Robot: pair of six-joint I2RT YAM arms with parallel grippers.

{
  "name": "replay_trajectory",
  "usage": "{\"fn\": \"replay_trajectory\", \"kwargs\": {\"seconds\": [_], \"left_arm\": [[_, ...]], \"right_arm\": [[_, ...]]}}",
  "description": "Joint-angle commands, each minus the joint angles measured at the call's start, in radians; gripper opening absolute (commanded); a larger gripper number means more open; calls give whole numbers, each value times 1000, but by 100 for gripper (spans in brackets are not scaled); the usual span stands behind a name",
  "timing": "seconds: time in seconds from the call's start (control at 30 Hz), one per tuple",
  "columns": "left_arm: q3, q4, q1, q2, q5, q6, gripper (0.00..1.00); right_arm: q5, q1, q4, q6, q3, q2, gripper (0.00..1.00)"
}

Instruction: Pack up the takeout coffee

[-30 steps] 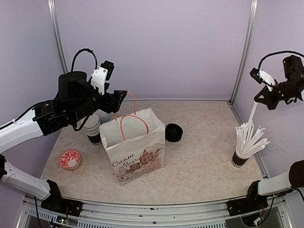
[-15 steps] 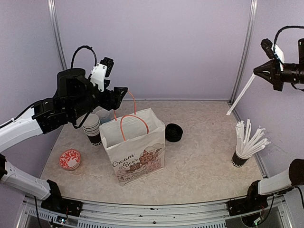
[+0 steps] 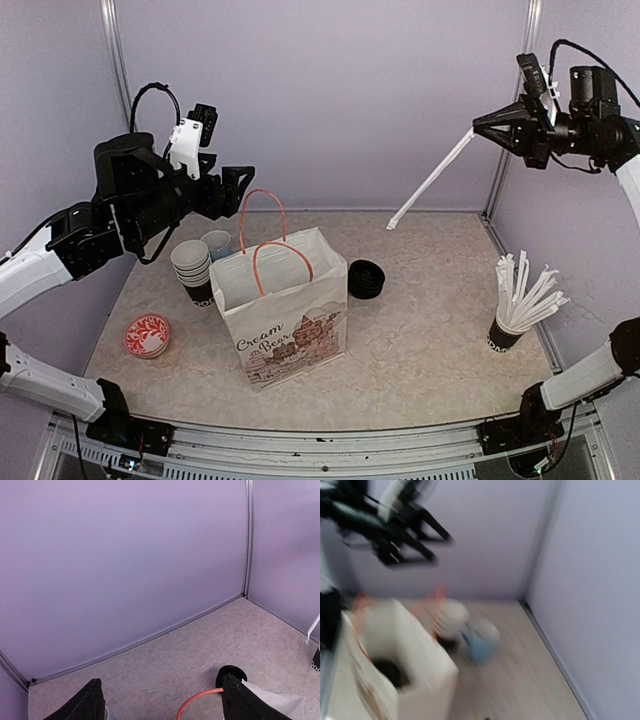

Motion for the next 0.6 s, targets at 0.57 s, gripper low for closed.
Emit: {"fn": "replay_trajectory", "kwargs": {"seconds": [0.57], "left_arm": [[0,-49,17,-58,-40,-52,79]], "right_arm": [[123,671,319,190,350,551,0]]}}
